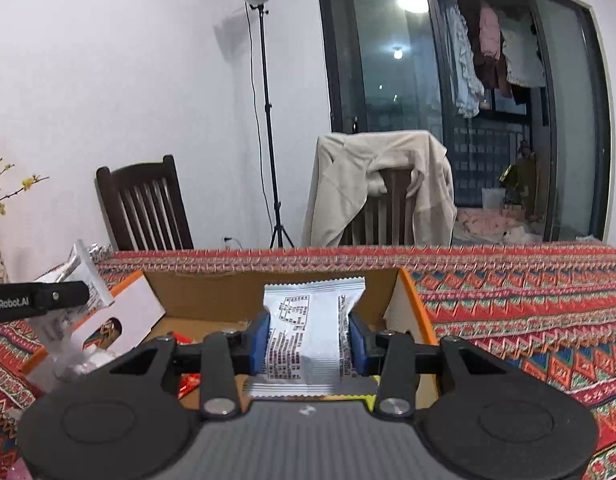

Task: Organize snacks
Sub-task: 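Carry both packets into the cardboard box and open both grippers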

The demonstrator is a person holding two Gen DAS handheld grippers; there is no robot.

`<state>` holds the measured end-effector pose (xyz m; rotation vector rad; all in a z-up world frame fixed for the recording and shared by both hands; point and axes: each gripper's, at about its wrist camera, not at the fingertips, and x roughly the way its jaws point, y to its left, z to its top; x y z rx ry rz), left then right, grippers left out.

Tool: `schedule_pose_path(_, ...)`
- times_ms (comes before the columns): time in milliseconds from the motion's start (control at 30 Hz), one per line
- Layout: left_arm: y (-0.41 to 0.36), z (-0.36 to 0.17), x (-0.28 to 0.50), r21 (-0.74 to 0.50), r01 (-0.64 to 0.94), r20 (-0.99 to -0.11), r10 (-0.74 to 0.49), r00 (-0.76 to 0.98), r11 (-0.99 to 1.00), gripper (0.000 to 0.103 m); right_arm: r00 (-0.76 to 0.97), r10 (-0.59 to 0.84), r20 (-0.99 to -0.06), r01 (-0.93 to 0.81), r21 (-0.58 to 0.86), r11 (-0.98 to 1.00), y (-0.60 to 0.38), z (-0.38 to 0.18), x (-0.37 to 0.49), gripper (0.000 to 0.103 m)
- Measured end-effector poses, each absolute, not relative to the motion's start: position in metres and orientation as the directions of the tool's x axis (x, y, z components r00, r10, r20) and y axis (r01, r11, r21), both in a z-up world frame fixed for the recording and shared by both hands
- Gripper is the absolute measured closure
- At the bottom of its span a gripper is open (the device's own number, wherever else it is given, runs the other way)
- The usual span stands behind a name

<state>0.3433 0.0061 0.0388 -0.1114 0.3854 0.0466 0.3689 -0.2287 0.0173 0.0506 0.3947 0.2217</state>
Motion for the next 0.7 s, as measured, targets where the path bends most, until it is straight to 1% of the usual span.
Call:
schedule_pose_path(67, 0.004, 0.037, 0.340, -0.092, -0.068, -0.367, 0.030, 0.930, 0.993, 0.071, 0.882, 0.238, -0.406, -0.211, 0.111, 0.971, -0.229, 0.014, 0.371, 0.056)
schedule_pose_path(133, 0.004, 0.037, 0.338, -0.096, -0.085, -0.354, 0.046, 0.934, 0.992, 0.024, 0.868, 0.243, -0.432, -0.204, 0.136, 0.970, -0.232, 0.009, 0.374, 0.018)
schedule_pose_path(167, 0.004, 0.037, 0.336, -0.092, -0.105, -0.343, 0.068, 0.937, 0.990, 0.015, 0.869, 0.236, -0.434, -0.195, 0.137, 0.971, -0.233, 0.008, 0.374, 0.014)
schedule_pose_path(200, 0.005, 0.038, 0.335, -0.091, -0.122, -0.333, 0.085, 0.939, 0.988, 0.008, 0.872, 0.229, -0.433, -0.188, 0.136, 0.973, -0.233, 0.009, 0.373, 0.012)
schedule_pose_path(233, 0.005, 0.039, 0.334, -0.092, -0.131, -0.326, 0.094, 0.941, 0.987, 0.004, 0.873, 0.226, -0.433, -0.184, 0.137, 0.973, -0.234, 0.009, 0.373, 0.010)
schedule_pose_path(267, 0.006, 0.039, 0.334, -0.098, -0.136, -0.325, 0.097, 0.941, 0.986, 0.001, 0.871, 0.225, -0.436, -0.181, 0.141, 0.973, -0.234, 0.009, 0.373, 0.008)
schedule_pose_path(300, 0.008, 0.039, 0.334, -0.107, -0.141, -0.330, 0.099, 0.939, 0.984, 0.000, 0.871, 0.221, -0.439, -0.177, 0.141, 0.974, -0.234, 0.008, 0.373, 0.003)
schedule_pose_path(333, 0.010, 0.039, 0.336, -0.115, -0.146, -0.344, 0.098, 0.934, 0.983, 0.000, 0.870, 0.214, -0.443, -0.170, 0.136, 0.976, -0.234, 0.008, 0.373, 0.001)
schedule_pose_path(400, 0.015, 0.039, 0.341, -0.140, -0.150, -0.387, 0.085, 0.918, 0.979, 0.000, 0.871, 0.203, -0.448, -0.166, 0.120, 0.979, -0.233, 0.008, 0.371, 0.001)
schedule_pose_path(467, 0.019, 0.041, 0.340, -0.165, -0.151, -0.395, 0.075, 0.916, 0.975, 0.000, 0.872, 0.206, -0.444, -0.169, 0.121, 0.978, -0.234, 0.011, 0.369, 0.001)
schedule_pose_path(567, 0.020, 0.053, 0.334, -0.185, -0.136, -0.384, 0.056, 0.922, 0.973, 0.000, 0.890, 0.216, -0.402, -0.183, 0.118, 0.976, -0.233, 0.024, 0.359, 0.000)
schedule_pose_path(700, 0.017, 0.075, 0.319, -0.203, -0.110, -0.347, 0.034, 0.937, 0.973, 0.000, 0.910, 0.226, -0.347, -0.203, 0.101, 0.974, -0.231, 0.047, 0.342, 0.000)
